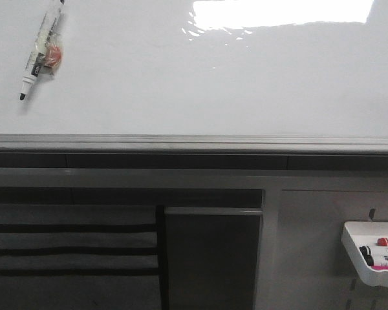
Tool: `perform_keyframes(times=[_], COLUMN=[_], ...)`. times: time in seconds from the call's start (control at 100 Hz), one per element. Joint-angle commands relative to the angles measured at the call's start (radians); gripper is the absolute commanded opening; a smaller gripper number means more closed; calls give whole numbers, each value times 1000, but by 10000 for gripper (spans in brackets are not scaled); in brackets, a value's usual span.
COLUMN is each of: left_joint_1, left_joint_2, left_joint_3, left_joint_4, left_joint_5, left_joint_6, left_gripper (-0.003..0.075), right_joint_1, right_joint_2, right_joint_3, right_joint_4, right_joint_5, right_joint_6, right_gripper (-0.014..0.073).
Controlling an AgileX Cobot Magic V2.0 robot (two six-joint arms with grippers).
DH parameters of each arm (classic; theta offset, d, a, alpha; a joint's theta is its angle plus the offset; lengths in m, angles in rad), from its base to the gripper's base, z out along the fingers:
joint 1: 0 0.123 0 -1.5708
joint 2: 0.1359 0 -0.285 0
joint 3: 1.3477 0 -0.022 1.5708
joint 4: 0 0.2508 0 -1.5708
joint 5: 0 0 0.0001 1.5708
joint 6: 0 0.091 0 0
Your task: Write number 3 on whiteboard
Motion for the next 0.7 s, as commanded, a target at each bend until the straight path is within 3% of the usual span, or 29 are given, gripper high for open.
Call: perform_keyframes(times=[0.0,0.15,0.36,0.55,0.62,0.69], left_joint_1=[-2,-2,-2,-2,-2,-2], left_joint_2=[106,275,434,521,549,577], left_joint_3=[-129,-268,-294,-294,-294,-294], left_joint_4=[14,8,8,6,6,-10], left_joint_5=[76,205,114,125,117,102], left_joint_6=[26,53,50,50,60,111], left_gripper=[-20,-20,-20,-20,-20,8], right_joint_1=[-6,-6,-6,-6,-6,-6], right_joint_2=[99,269,419,486,506,522], right_joint_3=[-116,-252,-313,-313,-313,-313], right_joint_4=[6,6,6,6,8,14], right_joint_5=[12,123,114,108,106,104], right_joint_6=[-31,-143,-145,-145,-145,-145], right_gripper=[-69,-69,-69,-69,-34,59])
